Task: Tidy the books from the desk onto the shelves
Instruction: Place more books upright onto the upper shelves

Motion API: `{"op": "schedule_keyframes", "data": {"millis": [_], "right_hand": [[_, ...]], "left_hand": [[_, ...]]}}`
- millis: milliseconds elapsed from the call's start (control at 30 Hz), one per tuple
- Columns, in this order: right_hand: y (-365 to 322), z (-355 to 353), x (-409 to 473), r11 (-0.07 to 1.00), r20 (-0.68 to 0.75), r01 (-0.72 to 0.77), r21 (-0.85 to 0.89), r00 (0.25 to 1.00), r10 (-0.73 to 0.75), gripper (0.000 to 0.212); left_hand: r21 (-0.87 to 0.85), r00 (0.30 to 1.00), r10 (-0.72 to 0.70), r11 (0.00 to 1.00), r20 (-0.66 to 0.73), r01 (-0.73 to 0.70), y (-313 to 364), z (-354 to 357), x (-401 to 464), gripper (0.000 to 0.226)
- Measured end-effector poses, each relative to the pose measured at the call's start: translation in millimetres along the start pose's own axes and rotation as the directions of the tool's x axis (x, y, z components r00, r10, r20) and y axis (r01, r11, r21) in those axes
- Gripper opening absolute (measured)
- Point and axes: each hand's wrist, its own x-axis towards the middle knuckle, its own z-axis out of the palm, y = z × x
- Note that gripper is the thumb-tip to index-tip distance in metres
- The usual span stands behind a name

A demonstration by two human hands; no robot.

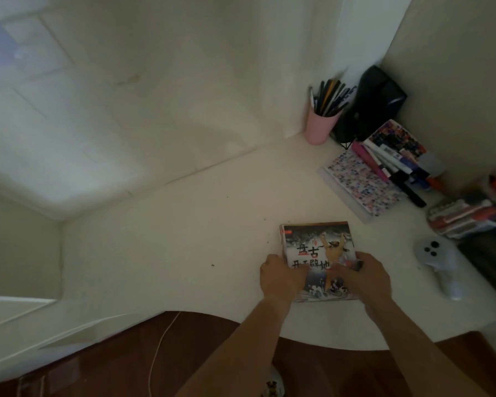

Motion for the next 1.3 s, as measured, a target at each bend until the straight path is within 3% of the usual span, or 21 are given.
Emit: {"op": "schedule_keyframes", "data": {"millis": [100,167,267,333,633,767,833,900,967,1100,1300], "right_hand": [[-4,-1,2,1.0,0.03,0.021,-0.01,0.999,-0.02,0.032],[-5,1,2,1.0,0.049,0.013,0.018,0.999,-0.014,0.027],[-3,5,-1,0.996,0.091,0.017,0.093,0.995,-0.026,0.023],[0,8,-6,0.991,0.11,0.013,0.131,0.994,-0.027,0.021],[-9,-1,-26,0.88,0.253,-0.098,0.464,0.967,-0.026,0.02],[-18,-1,-35,0.794,0.284,-0.068,0.604,0.95,-0.134,0.042],[-29,1,-39,0.724,0.21,0.043,0.688,0.944,-0.256,0.058],[-39,7,-42,0.659,0.136,0.185,0.729,0.904,-0.404,0.059],[-47,16,-46,0.669,0.088,0.251,0.7,0.899,-0.429,0.056],[-52,32,-51,0.726,0.058,0.34,0.598,0.885,-0.463,0.055],[-52,30,-51,0.741,0.063,0.362,0.565,0.877,-0.476,0.065]], "left_hand": [[-0.26,0.989,-0.098,0.958,0.111,0.124,-6,3,12,0.052],[-0.324,0.982,-0.138,0.93,0.13,0.173,-6,6,10,0.056],[-0.136,0.992,-0.124,0.983,0.017,0.126,-9,4,7,0.064],[-0.133,0.993,-0.117,0.984,-0.006,0.115,-12,2,7,0.064],[-0.588,0.955,0.257,0.8,0.15,-0.123,-27,-26,-15,0.072],[-0.562,0.881,0.43,0.786,0.198,-0.257,-47,-53,-25,0.055],[-0.519,0.849,0.494,0.784,0.189,-0.341,-48,-65,-22,0.053],[-0.413,0.816,0.558,0.785,0.149,-0.461,-46,-78,-13,0.055],[-0.32,0.786,0.607,0.773,0.119,-0.548,-45,-88,-3,0.053],[-0.248,0.79,0.606,0.783,0.098,-0.57,-57,-105,7,0.057],[-0.28,0.761,0.643,0.75,0.09,-0.6,-56,-110,9,0.074]]}}
